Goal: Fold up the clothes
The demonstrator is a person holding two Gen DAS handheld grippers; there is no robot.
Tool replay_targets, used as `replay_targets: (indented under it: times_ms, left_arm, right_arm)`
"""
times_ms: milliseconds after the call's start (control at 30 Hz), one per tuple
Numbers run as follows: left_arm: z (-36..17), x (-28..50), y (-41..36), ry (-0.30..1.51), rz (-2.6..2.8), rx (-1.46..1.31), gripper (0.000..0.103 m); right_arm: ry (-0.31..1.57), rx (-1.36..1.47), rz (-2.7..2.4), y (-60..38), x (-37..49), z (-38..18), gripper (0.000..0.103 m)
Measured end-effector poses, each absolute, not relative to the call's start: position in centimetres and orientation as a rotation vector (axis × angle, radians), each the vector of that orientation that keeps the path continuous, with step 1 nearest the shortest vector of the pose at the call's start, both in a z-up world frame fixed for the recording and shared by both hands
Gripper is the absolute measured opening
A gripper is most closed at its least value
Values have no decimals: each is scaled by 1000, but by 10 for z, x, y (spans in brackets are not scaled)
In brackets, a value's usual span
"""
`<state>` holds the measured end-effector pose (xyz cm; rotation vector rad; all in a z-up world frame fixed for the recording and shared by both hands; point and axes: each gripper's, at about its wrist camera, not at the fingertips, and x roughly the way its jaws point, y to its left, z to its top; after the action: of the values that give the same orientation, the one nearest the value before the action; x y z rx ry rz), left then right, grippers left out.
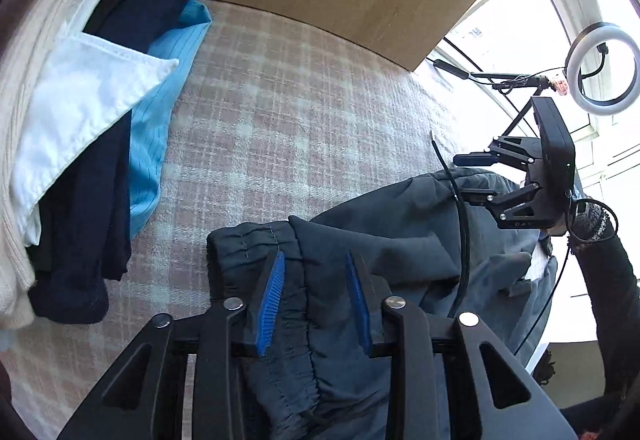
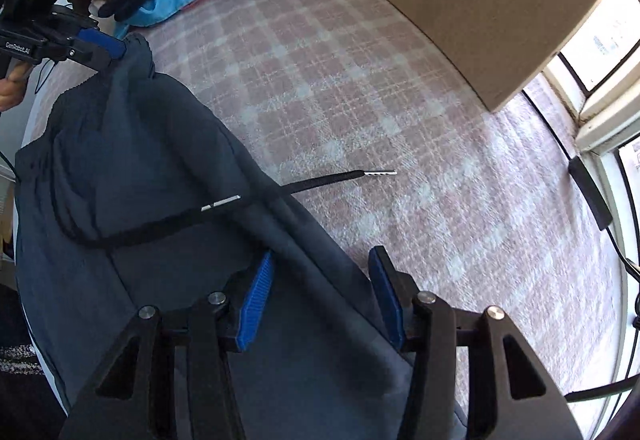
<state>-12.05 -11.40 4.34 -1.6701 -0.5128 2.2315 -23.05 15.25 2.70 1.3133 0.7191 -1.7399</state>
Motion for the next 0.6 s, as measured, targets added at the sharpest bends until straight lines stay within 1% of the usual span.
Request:
replay_targets:
  times_ms: [33,67,100,233,400,467,533,600]
  left_arm:
    - [43,-119,-115,-520,2236,-1658,1]
    - [44,-116,-115,-514,2251,-1643,0]
    - [46,-114,-115,-502,2265,-1625,0]
    - [64,-105,-112,-407,2355,-1554,0]
    - [121,-110,-119,-322,2529,-1342,0]
    - [120,-122,-122,-345,2467,-1387,0]
    - [104,-127,-122,-370,2405,-1480,0]
    - [85,-130,-121,-386,2339,-1580,5]
  right_arm:
    - [710,1303,-1735,152,-229,27,41]
    - [695,1301,-1727,152,-228,27,22]
    - [680,1300,-1719,152,-227,28,6]
    - [621,1249,-1755,160,-222,42,4]
    - [470,1151,-1941,182,-241,88,3]
    - [466,1178,-1965,183,-252,89,3]
    - [509,1209,-1971,181,-254,80,3]
    - [570,1242,-1952,175,-251,67,3]
